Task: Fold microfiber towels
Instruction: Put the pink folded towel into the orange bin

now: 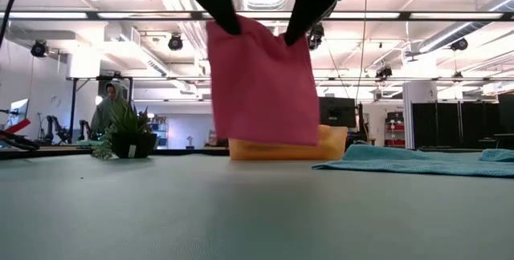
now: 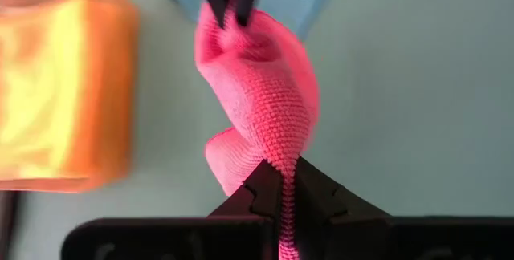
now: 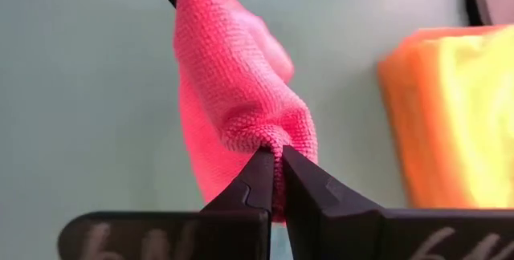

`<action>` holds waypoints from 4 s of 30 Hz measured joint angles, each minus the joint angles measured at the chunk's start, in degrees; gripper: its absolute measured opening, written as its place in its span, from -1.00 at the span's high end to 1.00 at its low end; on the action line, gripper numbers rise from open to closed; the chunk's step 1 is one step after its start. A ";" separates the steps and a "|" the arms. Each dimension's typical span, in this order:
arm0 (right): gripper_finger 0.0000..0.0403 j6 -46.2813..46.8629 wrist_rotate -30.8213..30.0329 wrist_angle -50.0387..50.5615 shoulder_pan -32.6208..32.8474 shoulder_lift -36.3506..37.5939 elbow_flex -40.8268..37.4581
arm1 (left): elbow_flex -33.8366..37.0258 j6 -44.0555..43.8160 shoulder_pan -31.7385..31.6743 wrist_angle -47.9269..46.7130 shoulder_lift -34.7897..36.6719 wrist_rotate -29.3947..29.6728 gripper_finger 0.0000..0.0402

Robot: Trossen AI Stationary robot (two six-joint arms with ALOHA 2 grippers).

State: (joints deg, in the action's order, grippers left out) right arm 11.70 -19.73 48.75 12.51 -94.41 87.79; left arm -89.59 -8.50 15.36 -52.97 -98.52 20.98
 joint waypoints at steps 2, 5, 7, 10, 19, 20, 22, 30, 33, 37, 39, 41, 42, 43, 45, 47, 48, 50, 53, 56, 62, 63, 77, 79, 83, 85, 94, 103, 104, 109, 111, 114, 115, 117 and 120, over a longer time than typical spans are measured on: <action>0.96 -0.80 -0.23 0.66 -1.36 0.45 -0.02 | -0.73 2.23 -1.37 -0.04 0.00 2.07 1.00; 0.96 -2.40 -1.38 0.85 -3.31 1.15 -0.04 | -1.88 6.47 -3.49 -0.03 0.00 4.47 1.00; 0.96 -3.53 -1.37 1.03 -4.79 1.90 -0.05 | -2.90 9.31 -5.03 -0.17 0.00 4.89 1.00; 0.96 -5.35 -1.35 1.03 -7.32 3.39 -0.09 | -4.55 13.19 -7.59 -0.15 0.03 5.34 1.00; 0.96 -13.70 -1.44 -2.10 -18.16 7.01 -0.09 | -6.44 24.75 -18.24 4.65 0.07 5.55 1.00; 0.96 -15.06 -1.49 -2.93 -19.56 7.26 -0.09 | -6.44 26.14 -19.45 6.10 0.05 5.55 1.00; 0.96 -17.45 -1.30 -4.51 -22.40 7.76 -0.07 | -6.44 28.97 -22.01 9.41 0.04 5.56 1.00; 0.96 -26.81 1.02 -8.69 -34.35 7.82 1.44 | -6.81 39.49 -31.74 22.10 -0.49 5.43 1.00; 0.96 -29.76 3.47 -12.71 -38.66 7.80 1.37 | -6.84 41.79 -34.92 25.33 -1.38 4.82 1.00; 0.96 -33.59 6.70 -16.38 -43.22 7.79 1.32 | -6.84 41.94 -37.99 28.82 -2.79 3.51 1.00; 0.96 -34.60 9.10 -18.50 -45.12 7.75 1.10 | -6.85 41.94 -39.13 30.01 -3.99 1.55 1.00; 0.96 -35.33 10.92 -19.89 -46.80 7.25 1.05 | -7.01 42.19 -39.89 32.59 -5.45 0.32 1.00; 0.96 -35.47 11.38 -20.33 -47.54 6.76 1.05 | -7.02 42.90 -40.10 33.13 -6.05 0.26 1.00; 0.96 -35.84 11.50 -20.56 -48.25 6.14 1.05 | -7.18 44.14 -40.19 33.62 -6.81 0.17 1.00; 0.96 -36.39 13.09 -20.98 -49.88 4.57 0.96 | -7.64 46.58 -40.49 34.80 -8.06 0.08 1.00; 0.96 -36.42 14.90 -21.17 -51.23 2.68 0.96 | -8.22 47.95 -40.73 34.52 -9.41 0.08 1.00; 0.96 -36.42 15.46 -21.18 -51.95 1.88 0.94 | -8.36 48.21 -40.86 34.58 -9.94 0.08 1.00; 0.96 -36.64 15.72 -21.40 -52.98 0.19 0.94 | -8.64 48.47 -41.22 34.30 -10.83 0.06 1.00; 0.96 -37.28 16.12 -22.38 -54.27 -1.48 0.92 | -8.96 50.72 -41.97 34.52 -11.30 0.12 1.00; 0.96 -37.32 16.24 -24.11 -55.09 -1.75 1.02 | -8.96 52.83 -42.79 34.95 -11.30 0.40 1.00; 0.96 -39.30 15.81 -25.88 -55.46 -1.75 4.01 | -9.88 52.98 -44.64 34.18 -11.05 1.61 1.00; 0.96 -39.44 16.24 -25.90 -55.45 -1.74 4.39 | -9.96 52.86 -44.66 33.47 -10.91 1.66 1.00; 0.96 -34.46 26.80 -9.36 -51.77 -1.77 3.49 | -9.48 40.27 -41.02 10.97 -9.22 -10.41 1.00; 0.96 -33.12 26.32 -8.06 -50.61 -1.77 3.07 | -9.36 40.24 -40.38 10.01 -9.22 -10.51 1.00; 0.96 -30.76 25.92 -7.13 -48.31 -1.77 1.35 | -8.89 38.16 -39.47 8.08 -9.22 -11.12 1.00; 0.96 -29.73 26.03 -7.02 -47.31 -1.77 -0.20 | -8.53 37.35 -39.31 6.95 -9.22 -12.61 1.00; 0.96 -25.44 26.91 -7.95 -44.51 -1.77 -7.74 | -4.25 34.15 -39.05 7.88 -9.46 -20.23 1.00; 0.93 -21.66 25.60 -8.52 -44.00 -1.77 -8.48 | -2.18 34.33 -39.02 9.59 -9.45 -20.05 0.94; 0.92 -21.53 25.18 -8.52 -44.04 -1.77 -8.55 | -2.18 34.34 -39.02 9.60 -9.46 -19.98 0.90; 0.75 -20.23 24.64 -7.77 -44.16 -1.77 -8.63 | -2.31 34.34 -39.09 9.56 -9.44 -19.77 0.63; 0.65 -19.25 24.67 -7.97 -44.15 -1.77 -8.63 | -2.31 34.34 -39.09 9.81 -9.44 -19.77 0.51; 0.48 -17.80 24.77 -8.19 -44.25 -1.75 -8.63 | -2.31 34.32 -39.09 9.95 -9.43 -18.51 0.33; 0.43 -17.36 24.86 -8.20 -44.26 -1.61 -8.63 | -2.31 34.31 -39.09 9.82 -9.36 -17.56 0.28; 0.33 -16.66 25.12 -7.82 -44.26 -1.05 -8.63 | -2.42 34.32 -39.07 8.70 -9.00 -15.51 0.19; 0.21 -16.09 25.33 -6.77 -44.24 0.58 -8.56 | -3.38 34.32 -39.08 6.06 -8.18 -12.94 0.10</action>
State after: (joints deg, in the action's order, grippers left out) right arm -4.38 5.61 41.98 -31.73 -93.83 79.23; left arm -92.97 25.82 -23.72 -46.92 -106.70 8.04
